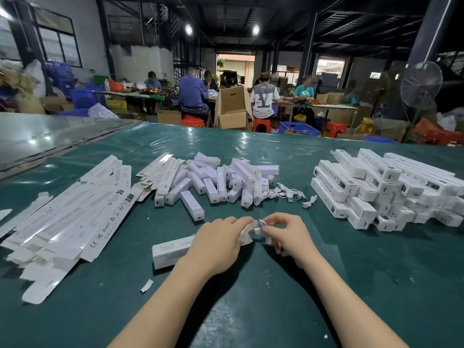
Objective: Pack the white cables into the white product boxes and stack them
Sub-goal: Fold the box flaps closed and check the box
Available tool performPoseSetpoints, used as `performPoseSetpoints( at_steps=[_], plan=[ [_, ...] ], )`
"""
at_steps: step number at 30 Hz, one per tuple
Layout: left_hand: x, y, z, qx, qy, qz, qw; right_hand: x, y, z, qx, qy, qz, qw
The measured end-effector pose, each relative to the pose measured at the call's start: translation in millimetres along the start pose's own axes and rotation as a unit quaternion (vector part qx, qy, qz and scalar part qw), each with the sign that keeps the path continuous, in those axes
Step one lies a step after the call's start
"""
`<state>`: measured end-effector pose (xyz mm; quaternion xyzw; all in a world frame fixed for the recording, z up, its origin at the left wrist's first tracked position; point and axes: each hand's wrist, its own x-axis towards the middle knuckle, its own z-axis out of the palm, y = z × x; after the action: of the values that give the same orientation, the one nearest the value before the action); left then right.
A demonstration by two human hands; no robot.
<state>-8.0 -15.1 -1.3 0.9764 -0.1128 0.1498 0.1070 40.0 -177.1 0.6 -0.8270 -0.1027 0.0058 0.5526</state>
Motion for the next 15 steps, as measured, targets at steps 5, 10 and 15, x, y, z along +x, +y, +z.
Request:
performPoseSetpoints(
  at_steps=[5, 10, 15],
  plan=[
    [1, -3, -3, -0.026, 0.001, -0.014, 1.0, -6, -7, 0, 0.198, -0.101, 0.031, 0.974],
    [1, -6, -11, -0.082, -0.012, -0.037, 0.996, -6, -6, 1, 0.246, -0.063, 0.013, 0.967],
    [1, -6, -14, -0.087, -0.017, -0.05, 0.995, -6, -6, 7, 0.252, -0.045, 0.009, 0.967]
  ],
)
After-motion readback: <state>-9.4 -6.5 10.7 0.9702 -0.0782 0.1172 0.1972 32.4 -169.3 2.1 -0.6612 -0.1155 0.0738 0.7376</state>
